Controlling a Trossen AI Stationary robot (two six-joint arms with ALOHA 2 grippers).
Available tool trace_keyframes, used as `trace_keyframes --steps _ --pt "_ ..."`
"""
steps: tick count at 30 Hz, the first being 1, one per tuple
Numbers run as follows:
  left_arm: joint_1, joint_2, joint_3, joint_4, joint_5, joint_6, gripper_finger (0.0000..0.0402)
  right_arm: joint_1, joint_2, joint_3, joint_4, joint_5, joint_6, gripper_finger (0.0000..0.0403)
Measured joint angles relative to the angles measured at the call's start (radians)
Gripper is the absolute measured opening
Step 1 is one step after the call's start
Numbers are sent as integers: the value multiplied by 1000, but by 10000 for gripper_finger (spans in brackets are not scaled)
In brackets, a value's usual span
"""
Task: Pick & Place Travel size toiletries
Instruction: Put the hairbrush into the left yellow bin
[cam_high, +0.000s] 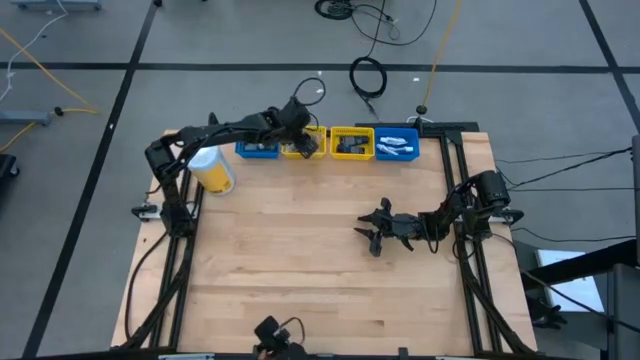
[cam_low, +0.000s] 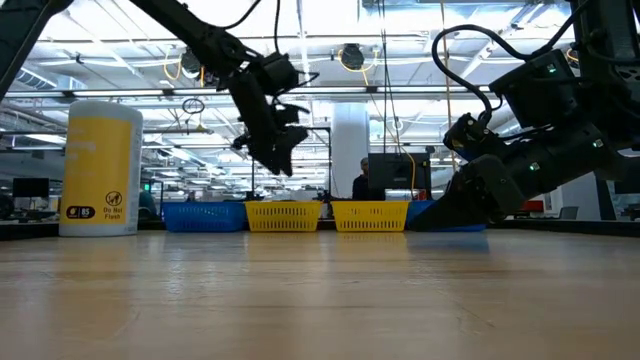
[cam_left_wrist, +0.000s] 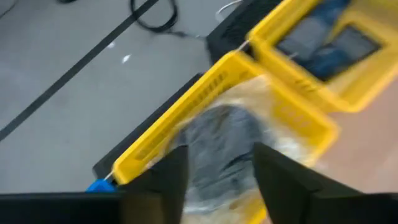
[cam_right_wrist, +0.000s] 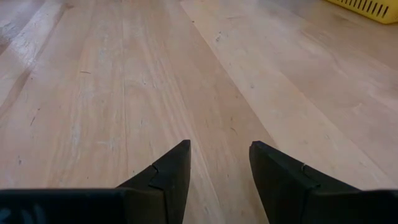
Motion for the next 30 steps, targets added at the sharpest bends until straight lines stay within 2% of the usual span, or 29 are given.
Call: trace_keyframes --steps 4,10,18,24,30 --pt "29 1 -42 39 -8 -26 105 0 0 0 1 0 0 155" --pt "64 2 -146 178 111 -35 10 0 0 0 1 0 0 155" --pt "69 2 -190 219 120 -47 22 0 0 0 2 0 0 155" --pt "69 54 -193 255 140 -45 2 0 0 0 2 0 0 155" --pt "66 43 -194 239 140 -45 23 0 0 1 8 0 0 155"
